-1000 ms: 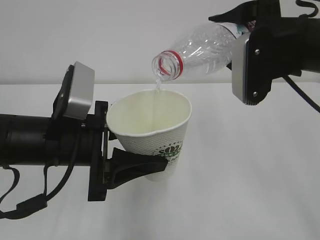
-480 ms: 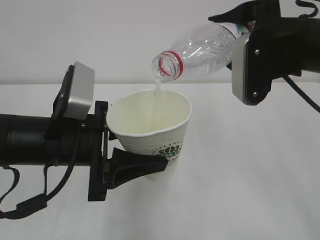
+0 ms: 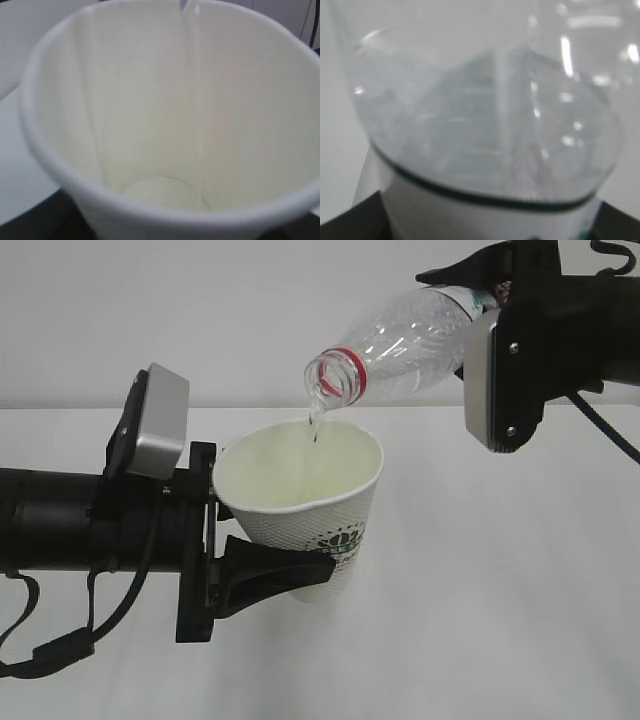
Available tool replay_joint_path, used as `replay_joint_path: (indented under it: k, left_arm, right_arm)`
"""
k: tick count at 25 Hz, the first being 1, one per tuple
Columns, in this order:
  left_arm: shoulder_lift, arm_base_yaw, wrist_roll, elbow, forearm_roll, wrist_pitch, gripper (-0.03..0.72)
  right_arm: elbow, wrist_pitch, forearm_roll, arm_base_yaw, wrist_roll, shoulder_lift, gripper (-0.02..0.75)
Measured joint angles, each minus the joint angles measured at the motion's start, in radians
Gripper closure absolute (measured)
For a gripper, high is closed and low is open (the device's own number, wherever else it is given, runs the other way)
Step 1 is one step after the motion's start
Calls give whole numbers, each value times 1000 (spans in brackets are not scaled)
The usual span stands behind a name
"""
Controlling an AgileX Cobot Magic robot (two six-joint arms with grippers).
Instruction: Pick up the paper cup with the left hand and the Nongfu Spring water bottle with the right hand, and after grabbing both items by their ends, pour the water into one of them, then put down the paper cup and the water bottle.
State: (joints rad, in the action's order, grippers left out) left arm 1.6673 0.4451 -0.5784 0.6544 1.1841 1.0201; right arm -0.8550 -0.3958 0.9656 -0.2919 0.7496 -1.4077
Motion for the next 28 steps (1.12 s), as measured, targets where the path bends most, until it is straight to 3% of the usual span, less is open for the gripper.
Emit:
replay_joint_path:
  k: [28]
  left_arm:
    - [0, 0, 0, 0, 0, 0, 187]
  right_arm:
    - [0, -2, 0, 0, 22, 0, 279]
